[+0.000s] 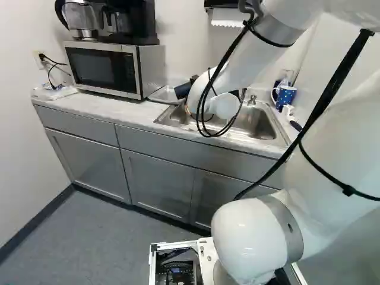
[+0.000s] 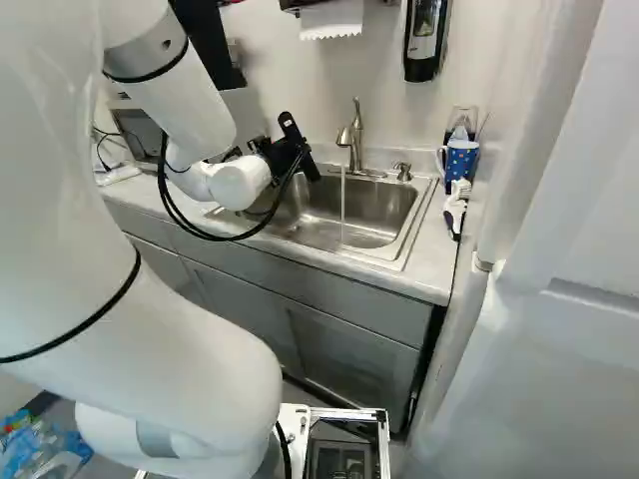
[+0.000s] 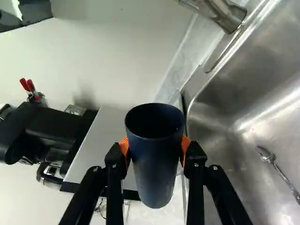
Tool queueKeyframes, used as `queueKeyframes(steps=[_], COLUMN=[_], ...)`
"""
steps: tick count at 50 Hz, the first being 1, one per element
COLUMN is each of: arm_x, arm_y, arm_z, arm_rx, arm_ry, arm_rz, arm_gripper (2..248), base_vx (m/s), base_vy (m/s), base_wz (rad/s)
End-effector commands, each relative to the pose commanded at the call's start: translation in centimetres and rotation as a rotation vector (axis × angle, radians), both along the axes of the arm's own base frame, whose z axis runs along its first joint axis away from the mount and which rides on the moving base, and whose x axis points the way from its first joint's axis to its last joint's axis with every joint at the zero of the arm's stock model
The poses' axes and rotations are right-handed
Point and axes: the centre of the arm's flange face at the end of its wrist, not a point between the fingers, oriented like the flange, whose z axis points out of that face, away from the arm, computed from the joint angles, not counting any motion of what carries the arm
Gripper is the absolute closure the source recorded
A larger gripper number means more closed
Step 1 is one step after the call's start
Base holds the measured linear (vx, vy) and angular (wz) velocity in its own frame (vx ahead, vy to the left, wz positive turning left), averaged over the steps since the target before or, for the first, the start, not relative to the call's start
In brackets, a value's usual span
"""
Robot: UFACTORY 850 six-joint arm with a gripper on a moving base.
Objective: Rinse the cup and place it in the tray
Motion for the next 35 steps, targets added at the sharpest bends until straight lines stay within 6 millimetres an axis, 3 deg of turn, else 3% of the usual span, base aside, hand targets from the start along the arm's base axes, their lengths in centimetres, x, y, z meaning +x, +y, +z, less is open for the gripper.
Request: queueKeyframes(steps=[35], arm_x=[0.0], arm_y=[0.0], arm_z=[0.0], arm_rx=[-0.365], arm_ry=[-0.035], arm_rz=[0.042], arm_gripper=[127], base_vx=[0.0], base_vy=[0.0], base_wz=[0.0])
